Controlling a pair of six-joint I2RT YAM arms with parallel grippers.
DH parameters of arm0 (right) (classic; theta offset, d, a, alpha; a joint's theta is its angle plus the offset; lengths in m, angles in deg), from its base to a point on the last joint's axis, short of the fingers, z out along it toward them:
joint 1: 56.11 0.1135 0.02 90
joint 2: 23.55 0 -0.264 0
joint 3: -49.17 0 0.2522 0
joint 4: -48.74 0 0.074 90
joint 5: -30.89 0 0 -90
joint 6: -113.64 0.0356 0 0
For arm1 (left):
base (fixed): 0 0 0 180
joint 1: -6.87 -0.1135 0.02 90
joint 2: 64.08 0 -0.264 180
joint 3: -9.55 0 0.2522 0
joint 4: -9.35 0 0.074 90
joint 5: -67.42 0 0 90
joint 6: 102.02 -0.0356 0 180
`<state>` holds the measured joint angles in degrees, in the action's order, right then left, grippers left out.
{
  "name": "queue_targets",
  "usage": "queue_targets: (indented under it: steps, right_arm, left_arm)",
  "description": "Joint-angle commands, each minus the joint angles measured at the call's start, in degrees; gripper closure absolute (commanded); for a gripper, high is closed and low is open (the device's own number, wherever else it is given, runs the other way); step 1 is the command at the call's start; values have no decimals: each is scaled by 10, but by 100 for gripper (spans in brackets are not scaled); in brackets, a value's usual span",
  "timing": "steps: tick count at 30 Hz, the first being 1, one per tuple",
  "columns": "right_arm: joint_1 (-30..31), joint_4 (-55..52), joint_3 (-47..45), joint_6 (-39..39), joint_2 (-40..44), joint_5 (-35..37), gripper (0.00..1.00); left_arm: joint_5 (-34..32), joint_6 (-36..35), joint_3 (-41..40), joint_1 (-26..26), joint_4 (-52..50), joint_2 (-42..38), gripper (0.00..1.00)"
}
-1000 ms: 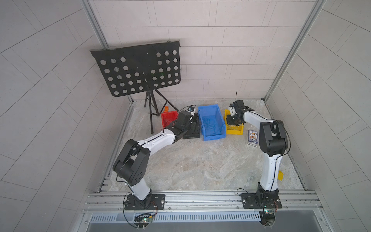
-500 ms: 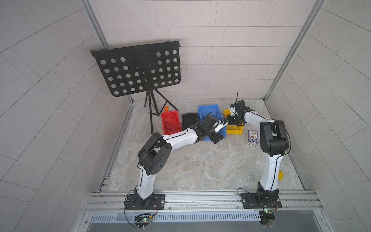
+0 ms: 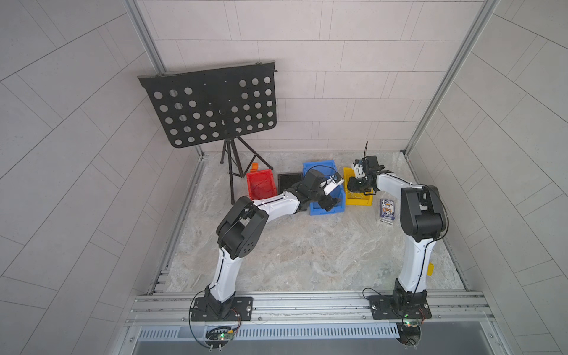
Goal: Untangle and sort cables by color
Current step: Adjust the cable in the bin.
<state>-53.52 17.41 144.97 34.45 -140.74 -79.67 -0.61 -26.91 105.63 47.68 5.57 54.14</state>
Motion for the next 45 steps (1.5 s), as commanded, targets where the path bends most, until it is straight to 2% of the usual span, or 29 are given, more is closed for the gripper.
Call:
queue_targets:
  steps: [1, 7, 9, 16, 19, 21, 22, 23, 28, 29, 30, 31, 35, 37, 40, 42, 45]
  right_arm:
    - [-3, 5, -7, 4, 24, -8, 74]
    - [-6, 8, -5, 5, 22, -17, 77]
    - [-6, 9, -7, 6, 22, -18, 78]
    - [-7, 11, -6, 7, 22, -19, 81]
    - [-6, 15, -10, 9, 25, -19, 81]
    - [-6, 16, -12, 9, 26, -18, 81]
    - [-6, 16, -12, 8, 26, -18, 81]
    - [-6, 16, -14, 8, 28, -18, 81]
    - [-6, 22, -18, 12, 30, -18, 81]
    - [-6, 22, -18, 12, 29, -19, 81]
    - [-6, 22, -18, 12, 30, -19, 81]
    - [-6, 23, -20, 12, 31, -19, 81]
    - [-6, 24, -21, 12, 32, -19, 81]
    - [-6, 25, -21, 12, 32, -20, 81]
    - [-7, 25, -22, 12, 33, -21, 81]
    - [-6, 28, -25, 11, 35, -22, 82]
    - [-6, 30, -28, 13, 37, -25, 82]
  left_arm:
    - [65, 15, 15, -10, 27, 21, 20]
    - [128, 47, 22, -25, 66, 48, 32]
    - [146, 57, 30, -30, 67, 56, 39]
    - [154, 68, 23, -31, 92, 58, 57]
    - [161, 72, 25, -31, 96, 60, 69]
    - [162, 75, 32, -31, 92, 64, 84]
    - [155, 75, 36, -31, 82, 64, 97]
    - [145, 77, 35, -33, 75, 62, 100]
    - [140, 101, 35, -47, 67, 60, 100]
    - [138, 112, 39, -49, 65, 65, 91]
    - [140, 122, 42, -52, 64, 69, 66]
    - [141, 124, 42, -51, 63, 71, 57]
    - [149, 148, 28, -54, 95, 66, 32]
    - [164, 164, 19, -55, 123, 61, 28]
    - [179, 181, 21, -55, 141, 62, 27]
    - [191, 177, 28, -54, 129, 67, 27]
    - [203, 176, 30, -55, 131, 72, 32]
